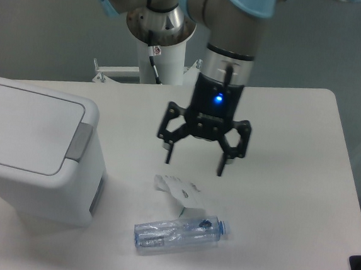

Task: Open the trash can

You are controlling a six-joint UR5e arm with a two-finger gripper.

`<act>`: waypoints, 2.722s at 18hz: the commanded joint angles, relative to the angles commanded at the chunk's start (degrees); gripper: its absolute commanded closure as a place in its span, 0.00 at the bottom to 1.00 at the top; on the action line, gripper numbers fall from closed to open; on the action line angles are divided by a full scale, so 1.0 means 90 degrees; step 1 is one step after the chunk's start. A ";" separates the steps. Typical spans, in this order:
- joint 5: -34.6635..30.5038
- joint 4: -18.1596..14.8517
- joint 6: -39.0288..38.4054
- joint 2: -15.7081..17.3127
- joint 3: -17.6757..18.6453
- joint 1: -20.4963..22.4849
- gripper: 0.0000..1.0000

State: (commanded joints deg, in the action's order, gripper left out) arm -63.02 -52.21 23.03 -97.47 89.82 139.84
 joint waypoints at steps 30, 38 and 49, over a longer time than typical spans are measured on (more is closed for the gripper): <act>-0.0010 0.0195 -0.0469 0.0000 0.0596 -0.0880 0.00; -0.0010 0.0195 -0.0499 0.0010 0.0567 -0.0889 0.00; -0.0428 0.0195 -0.0324 -0.0185 0.0215 -0.0217 0.00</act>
State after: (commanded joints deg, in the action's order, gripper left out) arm -66.87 -50.45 20.12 -99.14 91.76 137.89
